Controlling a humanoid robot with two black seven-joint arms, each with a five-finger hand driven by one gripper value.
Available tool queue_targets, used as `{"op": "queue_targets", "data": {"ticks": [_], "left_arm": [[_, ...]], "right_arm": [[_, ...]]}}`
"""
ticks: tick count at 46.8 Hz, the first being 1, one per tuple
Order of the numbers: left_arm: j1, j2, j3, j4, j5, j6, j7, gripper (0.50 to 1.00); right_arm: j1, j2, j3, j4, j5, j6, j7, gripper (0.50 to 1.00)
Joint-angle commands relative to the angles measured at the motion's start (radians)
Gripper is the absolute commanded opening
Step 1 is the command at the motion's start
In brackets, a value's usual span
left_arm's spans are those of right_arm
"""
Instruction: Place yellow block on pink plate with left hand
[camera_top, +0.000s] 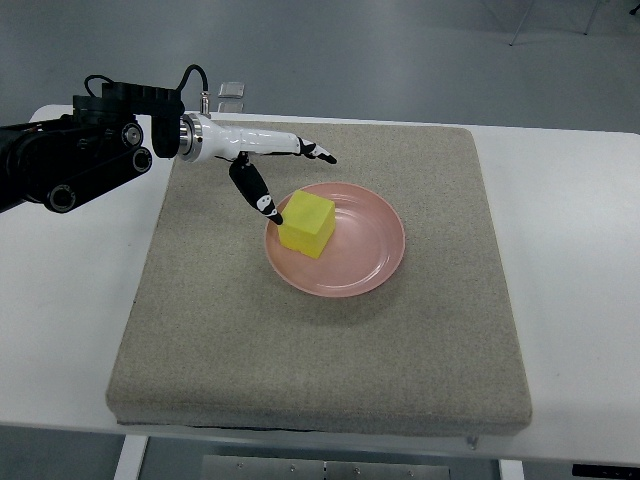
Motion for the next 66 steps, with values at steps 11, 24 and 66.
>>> {"op": "queue_targets", "data": {"ticks": [11,24,66], "left_arm": [[-0.005,0.007,-0.013,0.075,-0.027,0.078,0.000,1.000],[0.018,-0.007,-0.050,0.217,-0.043,0.169,0.000,1.000],[0.176,-0.216,-0.134,0.540,-1.049,0.364,0.034,1.000]], "right_arm": [[0.000,0.000,0.000,0.000,0.000,0.000,0.000,0.924],[0.000,0.000,0.000,0.000,0.000,0.000,0.000,0.924],[0.000,0.000,0.000,0.000,0.000,0.000,0.000,0.924]]}}
